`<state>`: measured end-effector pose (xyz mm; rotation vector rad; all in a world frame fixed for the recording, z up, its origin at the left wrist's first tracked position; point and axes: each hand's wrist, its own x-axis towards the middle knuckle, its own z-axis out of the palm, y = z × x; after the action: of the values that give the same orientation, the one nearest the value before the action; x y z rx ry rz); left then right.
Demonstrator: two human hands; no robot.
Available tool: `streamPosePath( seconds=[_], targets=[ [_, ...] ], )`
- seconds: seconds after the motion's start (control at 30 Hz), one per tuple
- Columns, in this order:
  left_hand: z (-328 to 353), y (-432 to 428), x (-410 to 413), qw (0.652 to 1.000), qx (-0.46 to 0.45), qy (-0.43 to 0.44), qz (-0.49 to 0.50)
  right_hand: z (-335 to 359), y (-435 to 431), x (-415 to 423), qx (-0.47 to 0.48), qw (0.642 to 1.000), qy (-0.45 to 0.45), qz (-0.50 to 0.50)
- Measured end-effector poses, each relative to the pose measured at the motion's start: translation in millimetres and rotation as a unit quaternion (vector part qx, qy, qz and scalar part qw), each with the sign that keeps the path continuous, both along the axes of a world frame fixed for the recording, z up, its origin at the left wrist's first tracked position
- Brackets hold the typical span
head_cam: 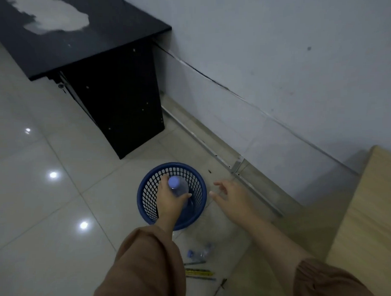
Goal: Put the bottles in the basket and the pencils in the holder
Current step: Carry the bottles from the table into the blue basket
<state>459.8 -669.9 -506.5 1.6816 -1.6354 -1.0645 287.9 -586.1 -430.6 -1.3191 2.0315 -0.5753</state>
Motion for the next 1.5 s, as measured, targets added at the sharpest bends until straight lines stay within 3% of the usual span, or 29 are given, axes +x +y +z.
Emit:
streamPosePath(
  seconds=[0.37, 0.57, 0.77, 1.03, 1.17, 1.27, 1.5],
  targets=[
    [-111.0, -9.1, -7.4, 0.997, 0.075, -0.017, 0.028, -102.3, -36.1, -8.8, 0.091, 0.994, 0.045, 0.045],
    [-102.8, 8.1, -6.7, 0.988, 0.121, -0.097, -0.010, -99.6, -19.2, -10.9, 0.110, 0.993, 0.015, 0.035],
    [-36.9, 22.3, -22.6, 0.979, 0.100, -0.147, -0.099, -38.5, -5.6, -14.2, 0.106, 0.994, 0.008, 0.009],
    [126.8, 69.5, -93.5, 0.997, 0.024, -0.010, -0.068, 96.2, 60.2, -45.3, -0.034, 0.995, 0.033, -0.089],
    [201.3, 129.4, -144.1, 0.993, -0.022, 0.029, -0.114, 162.6, 134.4, -81.4, -0.126, 0.978, 0.043, -0.161],
    [239.8, 190.5, -183.8, 0.981, -0.058, 0.069, -0.175, 195.0, 204.8, -106.6, -0.166, 0.960, 0.049, -0.220],
    [277.0, 360.9, -272.2, 0.918, -0.134, 0.056, -0.369, 225.3, 387.6, -164.1, -0.153, 0.916, 0.104, -0.356]
  ],
)
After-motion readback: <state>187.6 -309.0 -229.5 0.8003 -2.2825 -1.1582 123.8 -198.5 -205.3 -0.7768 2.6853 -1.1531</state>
